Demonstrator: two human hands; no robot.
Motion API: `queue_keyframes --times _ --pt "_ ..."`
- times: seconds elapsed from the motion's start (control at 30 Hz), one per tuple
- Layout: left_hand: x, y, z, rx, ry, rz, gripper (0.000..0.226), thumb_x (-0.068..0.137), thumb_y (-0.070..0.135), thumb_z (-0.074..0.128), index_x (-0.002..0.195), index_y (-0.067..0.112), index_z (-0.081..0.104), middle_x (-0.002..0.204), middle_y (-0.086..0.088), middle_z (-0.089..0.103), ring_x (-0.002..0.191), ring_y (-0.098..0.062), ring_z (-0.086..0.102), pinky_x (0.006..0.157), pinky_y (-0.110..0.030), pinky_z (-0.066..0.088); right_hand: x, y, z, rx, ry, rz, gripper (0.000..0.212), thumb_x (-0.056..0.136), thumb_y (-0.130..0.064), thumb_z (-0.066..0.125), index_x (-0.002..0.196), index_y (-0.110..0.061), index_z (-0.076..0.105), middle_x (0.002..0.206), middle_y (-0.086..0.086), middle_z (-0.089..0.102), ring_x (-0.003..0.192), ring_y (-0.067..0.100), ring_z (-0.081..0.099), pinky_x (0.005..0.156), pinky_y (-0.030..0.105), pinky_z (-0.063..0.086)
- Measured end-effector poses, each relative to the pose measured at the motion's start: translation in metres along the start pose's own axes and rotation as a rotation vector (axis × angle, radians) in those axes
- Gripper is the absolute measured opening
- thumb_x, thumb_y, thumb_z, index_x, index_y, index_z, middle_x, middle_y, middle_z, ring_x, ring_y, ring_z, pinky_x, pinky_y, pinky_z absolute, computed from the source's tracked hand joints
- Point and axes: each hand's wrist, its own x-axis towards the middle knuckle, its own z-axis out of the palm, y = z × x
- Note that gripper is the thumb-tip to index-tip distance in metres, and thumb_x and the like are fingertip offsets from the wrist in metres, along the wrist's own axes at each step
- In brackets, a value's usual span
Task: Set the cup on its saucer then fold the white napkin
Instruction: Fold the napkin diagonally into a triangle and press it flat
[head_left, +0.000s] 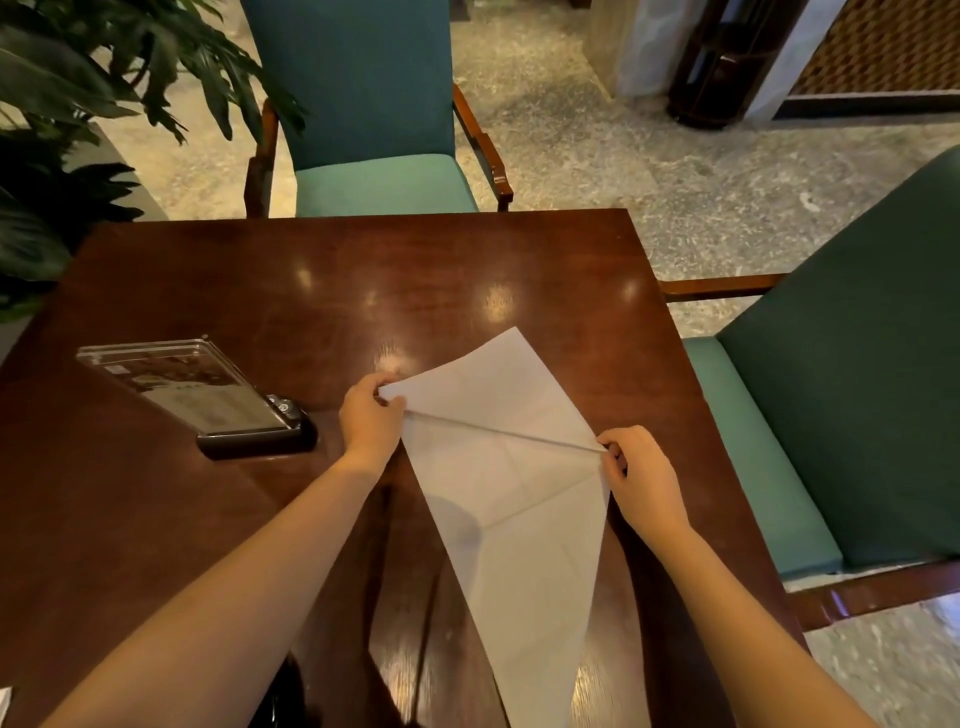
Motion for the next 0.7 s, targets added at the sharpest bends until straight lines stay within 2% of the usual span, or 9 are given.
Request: queue_keyframes --times 0.13,0.17,0.23,0.3,0.37,0.43,0.5,0.6,0.7 --pt "-0.002 -0.001 0.001 0.072 0.033 0.065 0.032 0.088 0.008 0.058 0.12 0.012 0.057 0.125 -0.011 0.049 0.103 -0.023 0.053 0.094 -0.03 0.043 0.0 0.002 -0.001 -0.161 0.019 -0.03 0.013 0.091 -0.012 0.052 0.094 -0.011 0.065 0.095 0.005 0.06 0.087 0.021 0.054 0.077 0.034 0.048" --pt "-0.004 0.0 0.001 0.11 0.057 0.119 0.033 0.088 0.008 0.057 0.121 0.01 0.056 0.126 -0.012 0.047 0.107 -0.025 0.051 0.094 -0.03 0.041 0.001 0.003 -0.005 -0.194 0.025 -0.048 0.014 0.09 -0.009 0.052 0.094 -0.011 0.065 0.097 0.005 0.061 0.09 0.023 0.054 0.08 0.036 0.048" --pt "-0.007 0.004 0.005 0.267 0.079 0.348 0.034 0.09 0.008 0.051 0.124 0.012 0.055 0.131 -0.011 0.049 0.12 -0.028 0.045 0.101 -0.037 0.036 0.004 -0.003 -0.011 -0.15 0.018 -0.026 0.024 0.087 0.0 0.051 0.103 -0.009 0.065 0.106 0.007 0.061 0.102 0.025 0.053 0.089 0.036 0.046" --pt "-0.01 0.009 0.014 0.416 -0.039 0.618 0.04 0.093 0.007 0.044 0.132 0.015 0.05 0.141 -0.007 0.046 0.132 -0.026 0.037 0.111 -0.044 0.027 0.01 -0.019 -0.007 -0.064 0.029 -0.008 0.035 0.088 0.0 0.048 0.12 -0.01 0.058 0.121 0.007 0.059 0.115 0.024 0.051 0.097 0.033 0.043" --pt "-0.014 0.014 0.027 0.555 -0.226 0.748 0.046 0.097 0.01 0.035 0.142 0.018 0.036 0.152 -0.002 0.03 0.142 -0.021 0.02 0.118 -0.041 0.009 0.023 -0.042 0.012 -0.075 -0.001 -0.134 0.042 0.094 -0.006 0.043 0.135 -0.012 0.046 0.14 0.01 0.049 0.13 0.027 0.043 0.111 0.037 0.033" --pt "-0.013 0.01 0.041 0.715 -0.313 0.769 0.047 0.101 0.023 0.021 0.148 0.022 0.017 0.157 0.002 0.012 0.145 -0.014 0.002 0.117 -0.036 -0.005 0.038 -0.063 0.038 -0.132 -0.137 -0.291 0.046 0.098 -0.013 0.033 0.144 -0.012 0.03 0.153 0.01 0.029 0.142 0.025 0.024 0.117 0.035 0.01" --pt "-0.006 0.002 0.049 0.848 -0.341 0.762 0.06 0.092 0.041 -0.003 0.149 0.023 0.005 0.158 0.004 0.001 0.144 -0.011 -0.007 0.114 -0.035 -0.012 0.051 -0.073 0.06 -0.224 -0.248 -0.31 0.049 0.101 -0.023 0.024 0.148 -0.015 0.014 0.158 0.004 0.009 0.146 0.019 0.004 0.117 0.033 -0.003" --pt "0.01 -0.007 0.05 0.93 -0.346 0.789 0.076 0.081 0.053 -0.014 0.149 0.023 0.001 0.158 0.005 -0.002 0.144 -0.011 -0.008 0.114 -0.037 -0.011 0.062 -0.064 0.074 -0.384 -0.237 -0.265 0.06 0.095 -0.046 0.006 0.149 -0.02 0.004 0.159 -0.003 -0.002 0.146 0.014 -0.007 0.116 0.034 -0.009" --pt "0.022 -0.01 0.046 0.951 -0.33 0.832 0.082 0.08 0.062 -0.021 0.149 0.023 0.002 0.157 0.005 -0.001 0.144 -0.013 -0.004 0.116 -0.04 -0.003 0.06 -0.05 0.07 -0.42 -0.195 -0.265 0.072 0.086 -0.053 -0.005 0.149 -0.021 0.003 0.159 -0.004 -0.001 0.146 0.014 -0.005 0.118 0.037 -0.008"
